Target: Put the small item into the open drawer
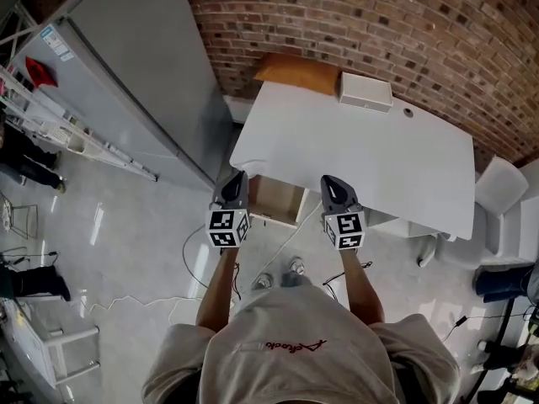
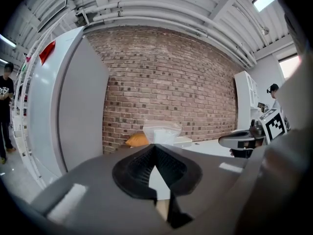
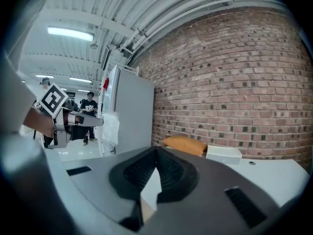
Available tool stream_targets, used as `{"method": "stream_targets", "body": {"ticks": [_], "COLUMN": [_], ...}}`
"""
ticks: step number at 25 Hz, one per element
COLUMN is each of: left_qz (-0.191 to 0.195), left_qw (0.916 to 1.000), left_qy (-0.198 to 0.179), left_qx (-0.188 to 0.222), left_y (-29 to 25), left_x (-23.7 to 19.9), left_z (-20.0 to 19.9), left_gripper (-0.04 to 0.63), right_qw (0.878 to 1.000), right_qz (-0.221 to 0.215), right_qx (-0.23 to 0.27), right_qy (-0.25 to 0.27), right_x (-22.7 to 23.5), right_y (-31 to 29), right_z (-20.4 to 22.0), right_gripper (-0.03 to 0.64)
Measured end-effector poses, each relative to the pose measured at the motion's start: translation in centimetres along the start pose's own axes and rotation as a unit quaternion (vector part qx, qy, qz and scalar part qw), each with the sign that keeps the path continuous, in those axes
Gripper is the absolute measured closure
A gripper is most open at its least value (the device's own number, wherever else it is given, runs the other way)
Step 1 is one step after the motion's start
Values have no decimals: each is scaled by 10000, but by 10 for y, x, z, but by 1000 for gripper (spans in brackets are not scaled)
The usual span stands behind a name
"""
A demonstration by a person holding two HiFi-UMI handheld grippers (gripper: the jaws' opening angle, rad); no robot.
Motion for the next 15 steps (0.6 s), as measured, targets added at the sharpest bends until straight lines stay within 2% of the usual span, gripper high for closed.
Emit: {"method": "stream_targets", "body": {"ticks": [8, 15], "left_qz": [-269, -325], "left_qw": [9995, 9989], "left_qy": [54, 50], "left_qx": [-129, -337], "left_y": [-6, -9], "left_x": [2, -6], "left_z": [19, 39], "left_gripper": [588, 588], "right_qw": [9995, 9988], "right_qz": [-301, -418], "right_qx": [-43, -161], "right_qy": [-105, -200], "right_x": [3, -7], "right_y": [-12, -16], "right_z": [22, 40], "right_gripper": [604, 604]}}
Point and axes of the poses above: the fingertips, and each gripper's own axes: y backward along the fingers, x to its right, z out of its underside, the point moved 1 cm from there along y, backward along the fingers, and after that the axes turned 15 degrees about y, right-handed, at the moved point
